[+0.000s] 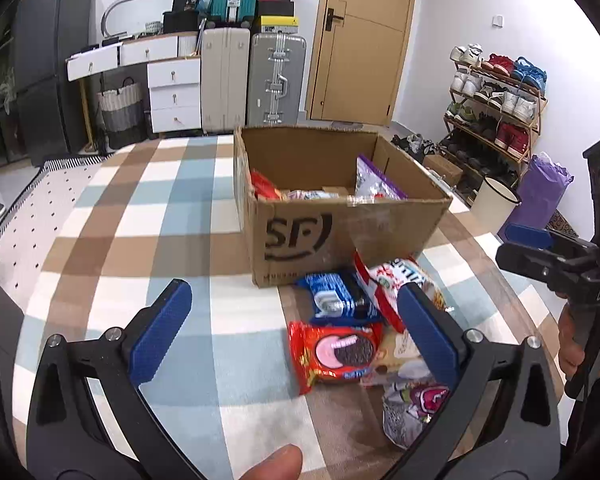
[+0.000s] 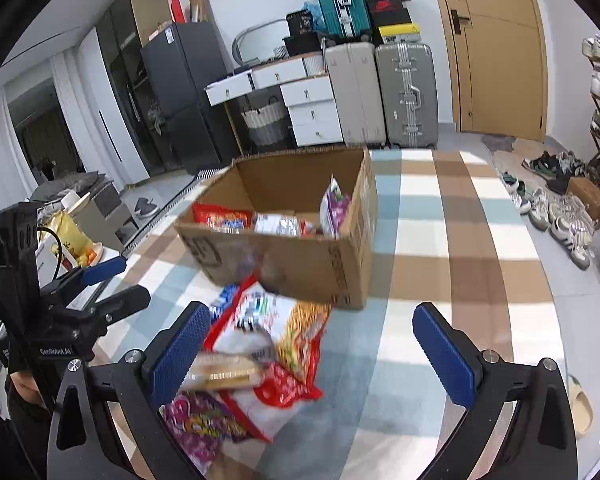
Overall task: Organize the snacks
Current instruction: 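Open both tools to drop the snacks in the box and withdraw, then grasp the red Oreo pack with left tool while right tool grasps white balloon glue bag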
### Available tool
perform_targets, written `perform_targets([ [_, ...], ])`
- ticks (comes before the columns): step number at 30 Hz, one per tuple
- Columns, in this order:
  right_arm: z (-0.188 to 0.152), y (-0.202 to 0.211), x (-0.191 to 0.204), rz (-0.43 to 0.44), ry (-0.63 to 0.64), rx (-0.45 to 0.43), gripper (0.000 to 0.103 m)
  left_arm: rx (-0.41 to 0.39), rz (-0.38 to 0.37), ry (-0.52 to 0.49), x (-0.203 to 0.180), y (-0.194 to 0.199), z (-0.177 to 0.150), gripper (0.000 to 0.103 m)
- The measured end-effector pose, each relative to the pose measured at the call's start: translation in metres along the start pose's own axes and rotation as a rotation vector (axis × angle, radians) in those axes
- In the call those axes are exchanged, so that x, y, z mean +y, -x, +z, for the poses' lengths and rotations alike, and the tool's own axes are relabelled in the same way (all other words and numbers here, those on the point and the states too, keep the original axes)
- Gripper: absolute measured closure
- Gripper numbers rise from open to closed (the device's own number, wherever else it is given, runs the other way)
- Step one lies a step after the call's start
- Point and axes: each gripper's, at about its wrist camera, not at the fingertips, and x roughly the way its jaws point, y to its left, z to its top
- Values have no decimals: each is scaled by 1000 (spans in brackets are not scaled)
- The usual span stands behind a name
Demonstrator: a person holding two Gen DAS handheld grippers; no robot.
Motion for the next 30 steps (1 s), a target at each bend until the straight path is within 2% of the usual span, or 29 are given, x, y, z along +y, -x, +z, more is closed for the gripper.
perform_targets([
  [10,-20,-1,-1,9,4,33,0,65,-8,-12,-2,-14,-14,1],
  [16,-27,-18,-3,6,25,105,0,80,8,-26,1,-22,-19,1],
  [21,-37,-37,-3,-10,56,180,0,131,25,-4,10,-41,-27,1],
  [30,-47,-54,4,8,76,235,0,201,14,-11,14,-62,-36,1],
])
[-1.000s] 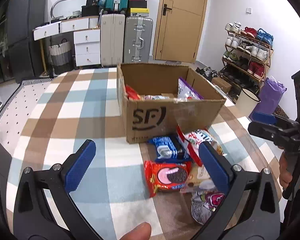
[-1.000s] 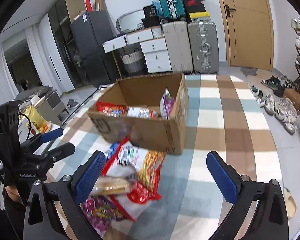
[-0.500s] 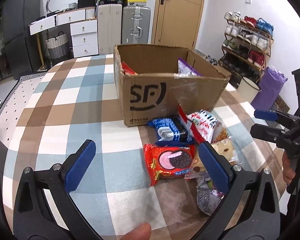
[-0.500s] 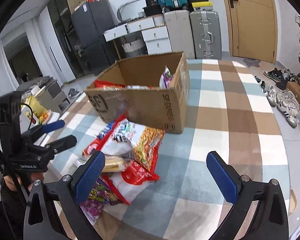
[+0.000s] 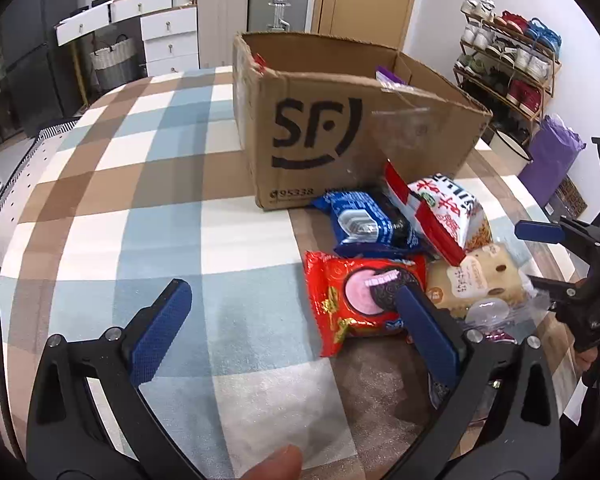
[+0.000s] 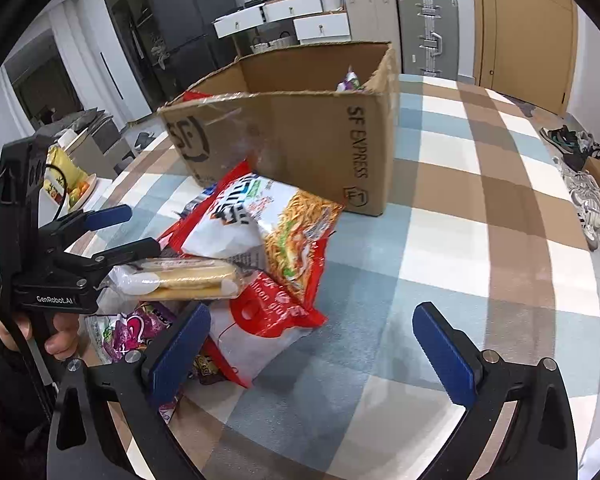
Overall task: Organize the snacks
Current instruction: 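Grasp the red Oreo pack with left tool while right tool grasps white balloon glue bag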
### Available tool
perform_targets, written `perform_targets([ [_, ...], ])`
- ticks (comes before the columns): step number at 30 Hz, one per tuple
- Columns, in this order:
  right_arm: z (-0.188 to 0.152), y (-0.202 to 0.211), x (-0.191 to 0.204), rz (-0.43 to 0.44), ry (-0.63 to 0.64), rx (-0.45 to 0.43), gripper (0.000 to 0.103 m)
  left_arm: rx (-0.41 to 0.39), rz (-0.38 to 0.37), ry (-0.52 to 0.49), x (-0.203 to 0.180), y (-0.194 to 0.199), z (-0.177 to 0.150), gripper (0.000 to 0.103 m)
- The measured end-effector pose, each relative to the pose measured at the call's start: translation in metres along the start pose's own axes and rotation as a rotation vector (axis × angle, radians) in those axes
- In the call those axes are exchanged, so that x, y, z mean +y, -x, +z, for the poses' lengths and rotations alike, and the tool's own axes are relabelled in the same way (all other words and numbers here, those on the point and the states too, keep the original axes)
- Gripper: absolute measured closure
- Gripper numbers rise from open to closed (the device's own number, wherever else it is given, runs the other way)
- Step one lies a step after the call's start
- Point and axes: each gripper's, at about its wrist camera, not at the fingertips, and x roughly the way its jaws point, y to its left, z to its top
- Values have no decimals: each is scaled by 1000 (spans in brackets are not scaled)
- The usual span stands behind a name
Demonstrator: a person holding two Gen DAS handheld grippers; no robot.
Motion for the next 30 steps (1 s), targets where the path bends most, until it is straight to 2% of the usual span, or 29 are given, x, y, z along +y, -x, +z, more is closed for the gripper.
perform_targets([
  [10,-3,-16,19,29,0,11,0,39,-56,14,1,-12,0,1],
  [13,-2,-19,19,12,-9,13,0,44,-71,14,-1,-13,-2,1],
  [16,-3,-21,15,-45,4,38,0,53,-88,15,-4,-14,-2,1],
  [24,-5,-13,-8,-68,3,71,0,71,-144,15,-11,-18,-3,1],
  [30,-8,-9,-13,-88,22,75,0,87,-150,31,-18,-26,-3,1],
])
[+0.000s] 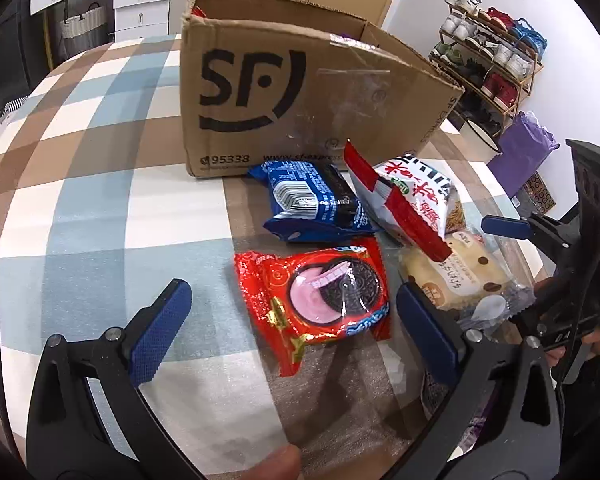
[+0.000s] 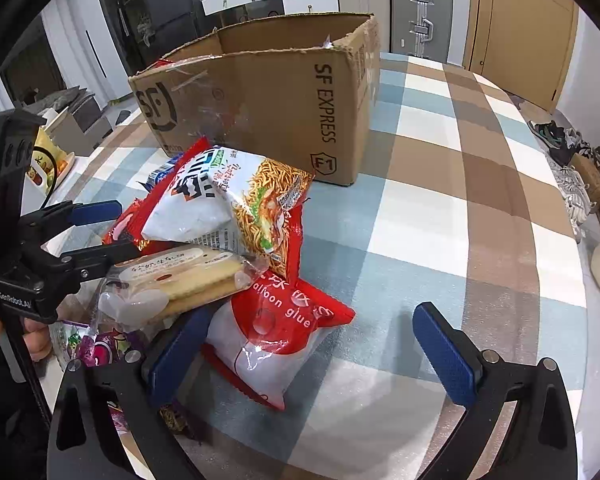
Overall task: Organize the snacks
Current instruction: 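Grasp the red Oreo pack with left tool while right tool grasps white balloon glue bag, then lift the Oreo pack and balloon glue bag up over the box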
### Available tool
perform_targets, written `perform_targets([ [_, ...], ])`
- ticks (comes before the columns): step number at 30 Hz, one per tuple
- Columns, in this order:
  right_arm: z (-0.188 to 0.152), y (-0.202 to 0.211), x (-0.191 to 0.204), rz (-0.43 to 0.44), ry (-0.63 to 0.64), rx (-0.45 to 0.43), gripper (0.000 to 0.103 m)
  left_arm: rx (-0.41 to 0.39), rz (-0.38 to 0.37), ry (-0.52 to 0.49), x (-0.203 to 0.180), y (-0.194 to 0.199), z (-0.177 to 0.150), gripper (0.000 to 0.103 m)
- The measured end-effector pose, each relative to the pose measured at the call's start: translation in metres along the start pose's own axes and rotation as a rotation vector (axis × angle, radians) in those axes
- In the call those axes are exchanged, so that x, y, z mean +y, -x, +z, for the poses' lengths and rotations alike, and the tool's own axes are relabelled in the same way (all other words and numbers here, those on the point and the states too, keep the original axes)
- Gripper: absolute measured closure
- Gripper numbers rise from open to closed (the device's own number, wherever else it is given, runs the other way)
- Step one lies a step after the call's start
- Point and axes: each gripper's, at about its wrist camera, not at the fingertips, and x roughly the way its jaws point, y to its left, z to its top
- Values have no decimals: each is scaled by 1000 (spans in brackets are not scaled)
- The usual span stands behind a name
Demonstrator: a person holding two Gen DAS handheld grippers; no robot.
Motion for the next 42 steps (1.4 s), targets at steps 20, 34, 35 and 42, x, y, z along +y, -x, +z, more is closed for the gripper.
perform_targets([
  [20,-9,5,-7,6,48,18,18,-6,8,-21,3,0,-3,1],
  [34,-12,9,-6,36,76,5,48,-16,-43,-85,-6,5,-8,59],
  [35,-12,10,-7,41,74,3,51,-20,-48,-84,-6,6,-8,60],
  [42,-13,13,-9,45,82,-12,59,-36,-54,-92,-5,9,-9,61],
])
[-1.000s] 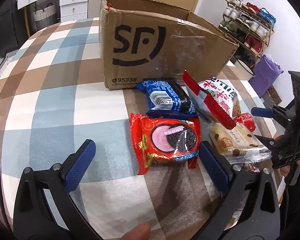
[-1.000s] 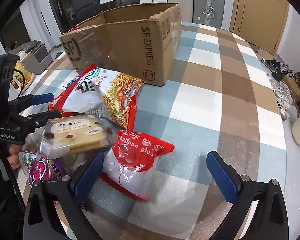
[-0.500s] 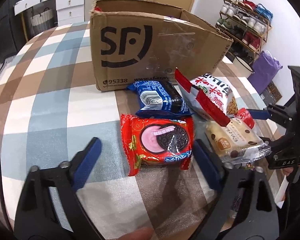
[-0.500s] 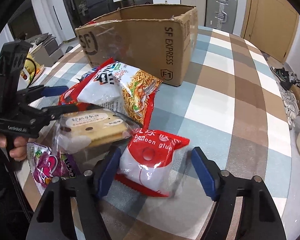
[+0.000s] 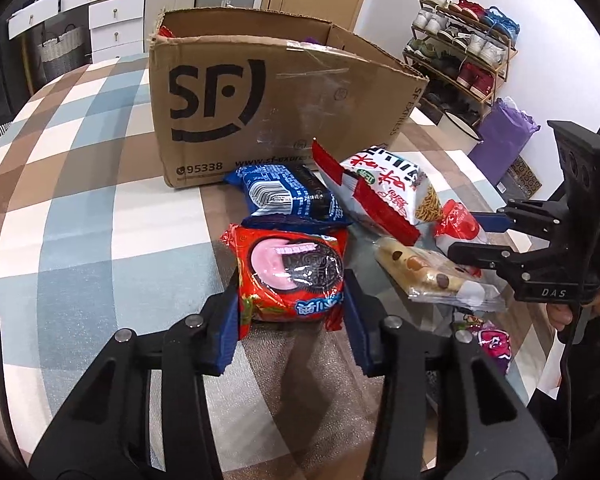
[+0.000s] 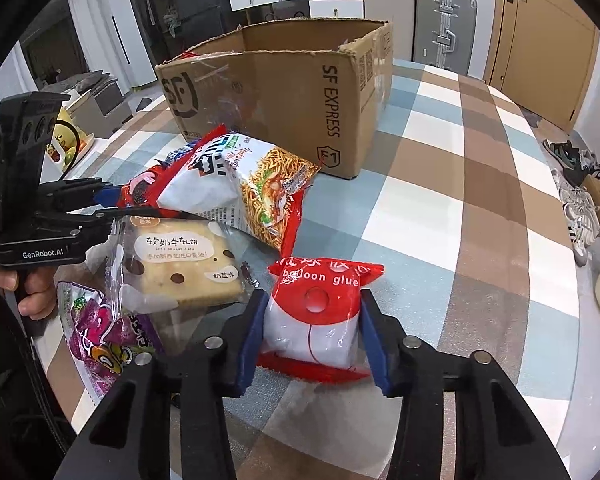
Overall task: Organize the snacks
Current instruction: 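Lift the Oreo pack and balloon glue bag up over the box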
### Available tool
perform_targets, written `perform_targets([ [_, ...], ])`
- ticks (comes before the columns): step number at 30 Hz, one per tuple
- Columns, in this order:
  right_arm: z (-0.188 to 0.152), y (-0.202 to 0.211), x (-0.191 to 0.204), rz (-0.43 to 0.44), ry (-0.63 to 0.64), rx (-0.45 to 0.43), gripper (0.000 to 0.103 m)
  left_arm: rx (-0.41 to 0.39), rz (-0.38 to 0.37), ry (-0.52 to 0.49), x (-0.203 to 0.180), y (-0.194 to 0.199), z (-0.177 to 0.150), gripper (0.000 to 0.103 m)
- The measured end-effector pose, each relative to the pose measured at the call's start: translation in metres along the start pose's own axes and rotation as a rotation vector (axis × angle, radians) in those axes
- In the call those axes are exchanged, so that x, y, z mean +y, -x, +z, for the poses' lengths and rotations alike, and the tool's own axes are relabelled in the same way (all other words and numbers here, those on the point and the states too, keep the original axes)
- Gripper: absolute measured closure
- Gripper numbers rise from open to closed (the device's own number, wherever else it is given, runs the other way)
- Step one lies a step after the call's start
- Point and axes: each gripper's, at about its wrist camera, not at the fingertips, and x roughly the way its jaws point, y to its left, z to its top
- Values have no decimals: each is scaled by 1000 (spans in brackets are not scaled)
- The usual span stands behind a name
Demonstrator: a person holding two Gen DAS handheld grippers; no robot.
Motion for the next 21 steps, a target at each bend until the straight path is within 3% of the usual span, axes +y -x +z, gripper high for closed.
perform_targets([
  [21,6,37,-11,3,-48,-126,60,-127,-2,20,0,53,4,61],
])
